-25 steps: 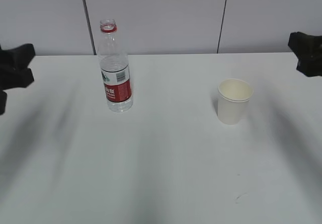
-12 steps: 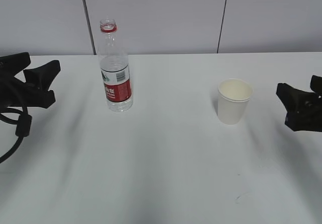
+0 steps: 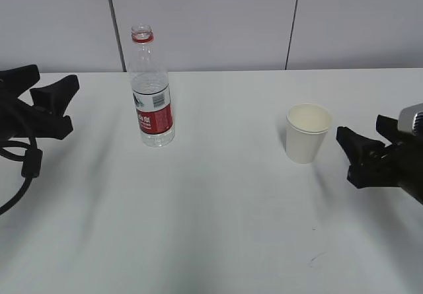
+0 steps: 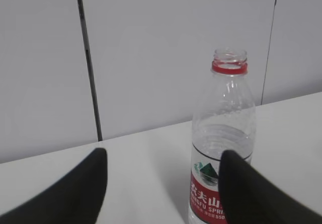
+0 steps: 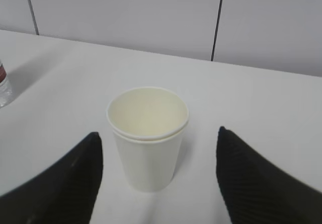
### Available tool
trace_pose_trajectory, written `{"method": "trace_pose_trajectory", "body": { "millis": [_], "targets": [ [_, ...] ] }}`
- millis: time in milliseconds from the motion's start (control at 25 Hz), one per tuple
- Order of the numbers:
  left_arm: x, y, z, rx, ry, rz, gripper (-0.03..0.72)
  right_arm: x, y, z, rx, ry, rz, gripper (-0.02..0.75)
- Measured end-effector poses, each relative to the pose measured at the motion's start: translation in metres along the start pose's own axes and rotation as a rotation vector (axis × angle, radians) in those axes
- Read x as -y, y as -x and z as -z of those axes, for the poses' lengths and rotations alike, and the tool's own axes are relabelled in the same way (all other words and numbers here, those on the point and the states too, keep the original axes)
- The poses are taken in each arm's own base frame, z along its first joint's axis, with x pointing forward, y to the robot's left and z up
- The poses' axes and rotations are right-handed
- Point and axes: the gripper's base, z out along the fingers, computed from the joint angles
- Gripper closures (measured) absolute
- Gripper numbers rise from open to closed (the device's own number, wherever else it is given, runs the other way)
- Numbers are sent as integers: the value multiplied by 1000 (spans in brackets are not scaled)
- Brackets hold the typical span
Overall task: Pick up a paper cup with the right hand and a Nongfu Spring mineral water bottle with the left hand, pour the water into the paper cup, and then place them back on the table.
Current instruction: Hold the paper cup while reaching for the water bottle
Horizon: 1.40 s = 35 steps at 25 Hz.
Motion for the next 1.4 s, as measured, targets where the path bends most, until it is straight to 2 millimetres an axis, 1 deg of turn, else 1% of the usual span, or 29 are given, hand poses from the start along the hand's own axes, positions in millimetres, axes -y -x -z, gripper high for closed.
{"method": "trace_pose_trajectory", "body": {
  "millis": [200, 520, 840, 920, 1040, 1120, 1400],
  "targets": [
    [0, -1, 0, -11, 1, 0, 252, -1, -17, -5, -61, 5, -9, 212],
    [0, -1, 0, -12, 1, 0, 252, -2, -25, -5, -95, 8, -13, 212],
    [0, -1, 0, -12, 1, 0, 252, -5, -42, -7, -163, 35, -27, 211],
    [0, -1, 0, -12, 1, 0, 252, -5, -43, -8, -167, 34, -47, 197],
    [0, -1, 0, -12, 1, 0, 252, -5, -43, -8, -169, 34, -77, 128],
    [0, -1, 0, -13, 0, 0, 252, -5, -43, -9, -165, 33, -88, 99],
    [0, -1, 0, -13, 0, 0, 252, -3, -32, -27, -101, 29, -89, 82]
  ]
}}
